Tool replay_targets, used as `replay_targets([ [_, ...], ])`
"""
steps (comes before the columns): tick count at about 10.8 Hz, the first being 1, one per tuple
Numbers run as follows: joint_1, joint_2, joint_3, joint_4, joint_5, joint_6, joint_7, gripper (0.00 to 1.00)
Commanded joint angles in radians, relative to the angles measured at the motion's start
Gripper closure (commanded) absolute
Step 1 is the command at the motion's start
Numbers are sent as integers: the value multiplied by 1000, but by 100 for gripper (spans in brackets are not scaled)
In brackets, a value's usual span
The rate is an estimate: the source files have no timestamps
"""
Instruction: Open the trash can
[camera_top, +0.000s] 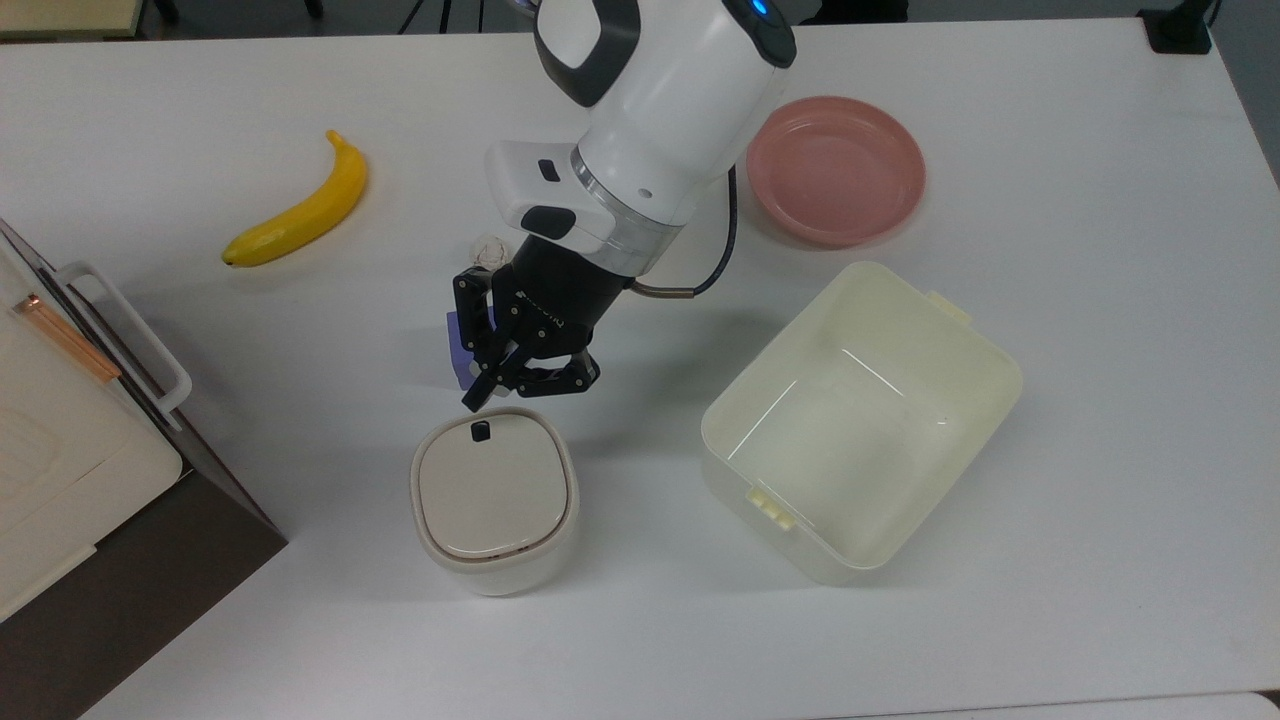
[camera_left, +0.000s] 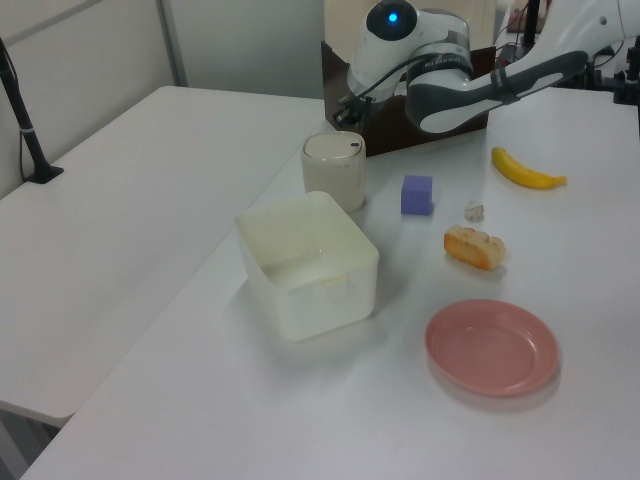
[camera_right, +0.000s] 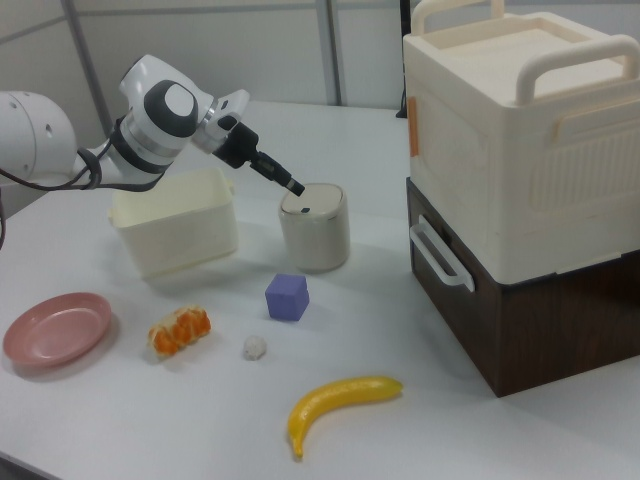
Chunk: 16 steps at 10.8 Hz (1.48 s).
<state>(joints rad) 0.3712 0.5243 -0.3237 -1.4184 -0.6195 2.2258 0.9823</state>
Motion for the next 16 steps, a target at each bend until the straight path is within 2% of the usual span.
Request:
replay_targets([
  [1,8,20,11,13,-74,-54,38,100],
  [6,8,68,12,7,-114,-57,41,100],
  [8,8,88,17,0,-179,-57,96,100],
  [9,6,89,38,-13,-206,-57,110,100],
  [14,6,83,49,-39,-230,-67,101,100],
  [16,-8,51,48,-11,-172,-60,111,100],
])
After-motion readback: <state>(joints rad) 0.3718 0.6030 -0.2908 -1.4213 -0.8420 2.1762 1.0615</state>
